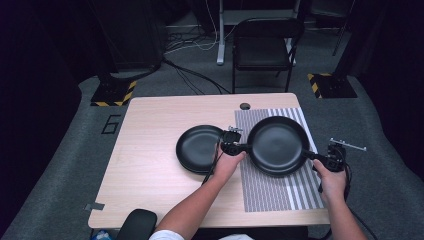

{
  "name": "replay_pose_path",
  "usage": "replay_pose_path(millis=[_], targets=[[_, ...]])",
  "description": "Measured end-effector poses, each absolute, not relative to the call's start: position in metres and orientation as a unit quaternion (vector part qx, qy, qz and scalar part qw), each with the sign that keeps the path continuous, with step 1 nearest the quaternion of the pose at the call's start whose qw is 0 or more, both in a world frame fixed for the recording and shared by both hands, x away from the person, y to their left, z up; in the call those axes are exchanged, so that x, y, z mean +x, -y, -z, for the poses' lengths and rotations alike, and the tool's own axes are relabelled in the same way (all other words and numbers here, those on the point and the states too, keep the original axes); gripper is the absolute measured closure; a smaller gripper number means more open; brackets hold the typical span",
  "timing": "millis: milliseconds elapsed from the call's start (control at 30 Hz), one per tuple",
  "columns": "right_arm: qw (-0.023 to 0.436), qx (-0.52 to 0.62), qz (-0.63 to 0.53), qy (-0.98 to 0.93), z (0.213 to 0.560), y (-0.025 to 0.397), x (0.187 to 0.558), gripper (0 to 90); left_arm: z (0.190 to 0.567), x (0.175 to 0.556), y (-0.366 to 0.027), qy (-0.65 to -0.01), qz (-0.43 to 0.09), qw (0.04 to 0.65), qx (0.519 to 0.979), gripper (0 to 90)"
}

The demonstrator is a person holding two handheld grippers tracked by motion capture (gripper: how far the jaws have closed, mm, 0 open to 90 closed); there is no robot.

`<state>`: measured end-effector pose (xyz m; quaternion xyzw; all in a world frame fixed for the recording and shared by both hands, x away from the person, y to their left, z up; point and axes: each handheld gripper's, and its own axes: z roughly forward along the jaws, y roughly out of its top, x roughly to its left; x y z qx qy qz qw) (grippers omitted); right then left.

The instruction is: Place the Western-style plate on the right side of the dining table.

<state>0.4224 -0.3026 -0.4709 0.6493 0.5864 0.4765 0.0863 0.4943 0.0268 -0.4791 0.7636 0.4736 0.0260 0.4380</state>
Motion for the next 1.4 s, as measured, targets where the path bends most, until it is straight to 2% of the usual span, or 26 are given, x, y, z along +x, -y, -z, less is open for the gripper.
replay_pose_path(millis=[1400], targets=[[0.075,0.664,-0.452,-0.591,0.495,0.307,0.441,79.0,0.497,0.507,-0.019,-0.488,-0.019,0.419,0.766,75.0]])
